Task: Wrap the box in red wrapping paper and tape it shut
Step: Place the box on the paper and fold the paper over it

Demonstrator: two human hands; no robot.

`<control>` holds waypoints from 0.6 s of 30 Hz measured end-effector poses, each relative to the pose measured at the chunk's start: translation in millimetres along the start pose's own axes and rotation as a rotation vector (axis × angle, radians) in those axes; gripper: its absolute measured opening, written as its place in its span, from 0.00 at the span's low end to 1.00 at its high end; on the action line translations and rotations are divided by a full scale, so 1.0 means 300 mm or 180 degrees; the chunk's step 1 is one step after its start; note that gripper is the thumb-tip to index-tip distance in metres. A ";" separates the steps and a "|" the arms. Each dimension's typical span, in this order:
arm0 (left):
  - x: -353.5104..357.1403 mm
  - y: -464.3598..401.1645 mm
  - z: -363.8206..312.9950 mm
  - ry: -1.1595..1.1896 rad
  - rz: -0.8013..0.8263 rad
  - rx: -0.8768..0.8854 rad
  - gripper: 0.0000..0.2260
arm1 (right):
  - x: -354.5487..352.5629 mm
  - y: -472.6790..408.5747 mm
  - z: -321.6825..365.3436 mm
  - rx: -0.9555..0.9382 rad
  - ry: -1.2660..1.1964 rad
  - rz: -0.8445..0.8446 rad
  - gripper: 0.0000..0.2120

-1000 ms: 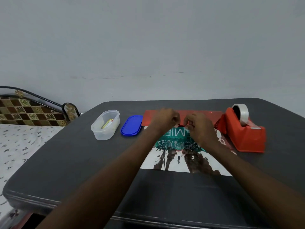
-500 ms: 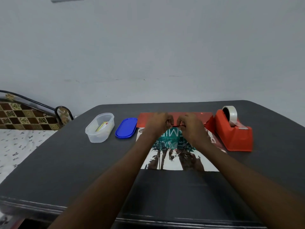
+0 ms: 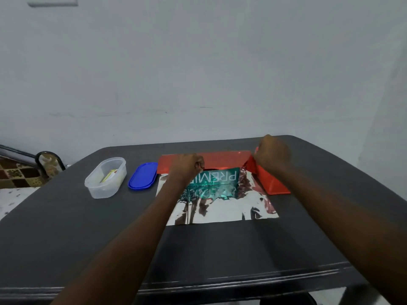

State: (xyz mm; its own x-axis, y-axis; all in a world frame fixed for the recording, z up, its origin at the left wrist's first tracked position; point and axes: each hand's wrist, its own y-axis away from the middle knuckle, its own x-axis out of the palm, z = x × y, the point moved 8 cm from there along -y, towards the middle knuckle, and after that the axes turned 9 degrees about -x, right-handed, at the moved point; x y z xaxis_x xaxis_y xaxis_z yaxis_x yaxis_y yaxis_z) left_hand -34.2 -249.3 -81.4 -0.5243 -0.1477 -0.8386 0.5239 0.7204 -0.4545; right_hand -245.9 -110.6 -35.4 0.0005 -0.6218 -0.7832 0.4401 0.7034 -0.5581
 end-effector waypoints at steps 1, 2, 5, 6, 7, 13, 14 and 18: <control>-0.003 0.000 0.025 -0.0014 -0.0015 -0.0032 0.04 | 0.000 -0.005 -0.010 0.0049 0.0094 0.0041 0.04; 0.005 -0.001 0.001 0.0028 0.0005 -0.0021 0.05 | -0.033 0.009 -0.059 0.0145 0.0225 0.0074 0.04; 0.008 -0.003 0.011 0.0003 0.0018 -0.0061 0.04 | -0.068 0.027 -0.108 0.0279 0.0416 0.0297 0.07; 0.008 -0.001 0.009 -0.0011 0.0016 -0.0069 0.04 | -0.074 0.033 -0.128 0.0313 0.0412 0.0383 0.09; 0.007 0.000 0.007 -0.0014 0.0020 -0.0077 0.04 | -0.078 0.042 -0.147 0.0374 0.0371 0.0484 0.09; 0.007 -0.003 0.004 -0.0021 0.0016 -0.0099 0.05 | -0.046 0.064 -0.235 0.1241 -0.0629 0.0728 0.04; 0.007 -0.002 0.003 -0.0020 0.0013 -0.0099 0.05 | -0.030 0.059 -0.254 0.1329 -0.0792 0.0751 0.04; 0.014 -0.008 0.008 -0.0026 0.0029 -0.0085 0.04 | 0.051 0.047 -0.304 0.1530 -0.1635 0.0944 0.08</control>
State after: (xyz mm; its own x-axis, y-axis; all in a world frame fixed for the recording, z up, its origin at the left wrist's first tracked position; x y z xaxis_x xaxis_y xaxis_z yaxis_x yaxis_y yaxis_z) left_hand -35.9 -253.2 -84.6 -0.5140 -0.1465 -0.8452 0.5106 0.7395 -0.4386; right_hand -321.5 -78.7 -80.2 0.5455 -0.5950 -0.5902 0.6988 0.7118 -0.0717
